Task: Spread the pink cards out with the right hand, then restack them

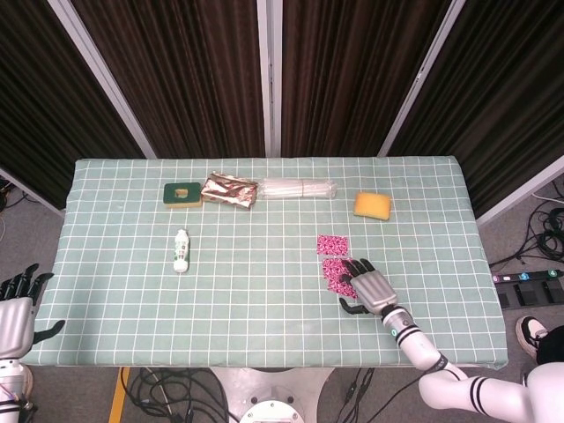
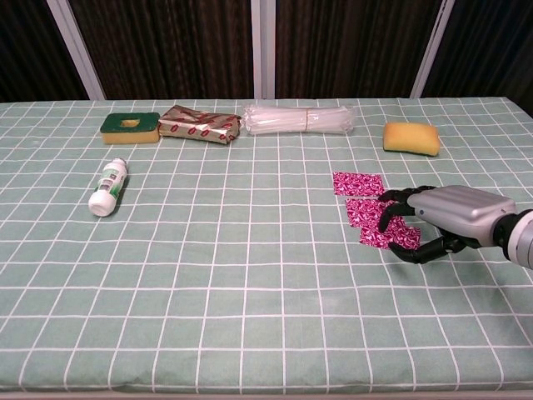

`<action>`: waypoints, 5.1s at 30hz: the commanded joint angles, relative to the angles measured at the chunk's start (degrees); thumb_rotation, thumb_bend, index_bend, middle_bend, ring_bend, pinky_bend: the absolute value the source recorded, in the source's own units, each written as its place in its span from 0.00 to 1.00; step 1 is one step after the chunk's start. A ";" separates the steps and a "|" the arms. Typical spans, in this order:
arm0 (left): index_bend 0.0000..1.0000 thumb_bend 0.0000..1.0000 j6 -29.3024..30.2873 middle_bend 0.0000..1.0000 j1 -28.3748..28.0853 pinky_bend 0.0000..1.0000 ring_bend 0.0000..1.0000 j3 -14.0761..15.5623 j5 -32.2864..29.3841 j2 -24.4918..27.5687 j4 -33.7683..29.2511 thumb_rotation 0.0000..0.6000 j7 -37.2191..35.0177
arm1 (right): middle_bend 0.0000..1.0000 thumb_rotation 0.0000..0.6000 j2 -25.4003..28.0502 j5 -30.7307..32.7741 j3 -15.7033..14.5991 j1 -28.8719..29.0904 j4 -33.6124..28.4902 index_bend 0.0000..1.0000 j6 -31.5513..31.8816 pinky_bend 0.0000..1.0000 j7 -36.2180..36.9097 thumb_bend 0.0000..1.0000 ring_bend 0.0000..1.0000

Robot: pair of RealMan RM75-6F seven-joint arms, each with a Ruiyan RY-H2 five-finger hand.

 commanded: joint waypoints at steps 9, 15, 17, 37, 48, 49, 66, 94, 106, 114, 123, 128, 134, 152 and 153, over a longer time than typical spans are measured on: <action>0.27 0.09 0.06 0.20 -0.11 0.17 0.15 -0.06 0.14 0.10 -0.26 1.00 0.26 | 0.02 0.36 2.74 -2.76 -2.22 -2.66 -4.24 0.27 2.60 0.00 0.05 0.40 0.00; 0.27 0.09 0.17 0.19 -0.21 0.17 0.15 -0.14 0.29 0.15 -0.37 1.00 0.35 | 0.02 0.38 4.39 -4.58 -2.61 -3.52 -6.87 0.27 4.04 0.00 0.13 0.39 0.00; 0.27 0.09 0.25 0.19 -0.18 0.17 0.15 -0.15 0.33 0.18 -0.40 1.00 0.30 | 0.02 0.37 4.78 -5.05 -1.94 -3.72 -7.32 0.27 5.02 0.00 0.68 0.39 0.00; 0.27 0.09 1.38 0.19 0.53 0.17 0.15 0.25 0.96 0.36 -1.08 1.00 0.05 | 0.08 1.00 7.21 -0.38 6.66 -1.82 -5.62 0.28 7.02 0.00 2.28 0.13 0.00; 0.27 0.09 1.94 0.20 1.11 0.17 0.15 0.71 1.42 0.38 -1.16 1.00 -0.07 | 0.09 1.00 0.74 13.08 13.23 5.56 1.70 0.31 -1.57 0.00 -1.35 0.13 0.00; 0.27 0.09 1.93 0.20 1.18 0.17 0.15 0.77 1.40 0.36 -1.15 1.00 -0.07 | 0.09 1.00 -0.07 14.06 13.55 6.31 2.65 0.31 -2.11 0.00 -1.88 0.14 0.00; 0.27 0.09 1.64 0.20 1.55 0.17 0.15 0.72 0.79 0.43 -0.77 1.00 -0.27 | 0.10 1.00 -14.70 24.60 15.65 15.20 21.89 0.32 -7.54 0.00 -6.52 0.11 0.00; 0.27 0.09 1.17 0.19 1.69 0.17 0.15 0.52 0.01 0.42 -0.57 1.00 -0.08 | 0.11 1.00 -18.84 23.22 15.83 16.22 30.07 0.33 -10.27 0.00 -5.07 0.11 0.00; 0.27 0.09 1.07 0.20 1.69 0.17 0.15 0.46 -0.07 0.24 -0.24 1.00 -0.21 | 0.11 1.00 -18.96 23.19 15.96 16.12 30.72 0.33 -10.67 0.00 -5.51 0.11 0.00; 0.27 0.09 1.02 0.20 1.71 0.17 0.15 0.42 -0.14 0.24 -0.14 1.00 -0.25 | 0.11 1.00 -19.17 22.99 16.21 16.26 31.34 0.31 -11.20 0.00 -5.27 0.11 0.00; 0.27 0.09 1.02 0.20 1.75 0.17 0.15 0.40 -0.17 0.19 -0.06 1.00 -0.36 | 0.11 1.00 -19.61 23.26 16.21 16.57 32.17 0.33 -11.73 0.00 -6.00 0.11 0.00; 0.27 0.09 1.05 0.19 1.81 0.17 0.15 0.42 -0.15 0.16 0.01 1.00 -0.45 | 0.10 0.99 -19.89 23.34 16.23 16.48 32.61 0.37 -11.70 0.00 -6.11 0.12 0.00; 0.27 0.09 1.10 0.20 1.85 0.17 0.15 0.41 -0.11 0.14 0.09 1.00 -0.54 | 0.12 0.99 -19.71 22.83 16.35 16.29 32.29 0.45 -11.20 0.00 -5.90 0.17 0.00; 0.27 0.09 1.13 0.20 1.84 0.17 0.15 0.31 -0.09 0.17 0.08 1.00 -0.55 | 0.12 1.00 -15.03 19.75 16.58 14.45 24.63 0.44 -7.50 0.00 -4.11 0.17 0.00; 0.27 0.09 1.10 0.20 1.83 0.17 0.15 0.30 -0.10 0.17 0.08 1.00 -0.53 | 0.12 1.00 -14.31 19.46 16.44 14.02 23.32 0.44 -6.79 0.00 -4.11 0.17 0.00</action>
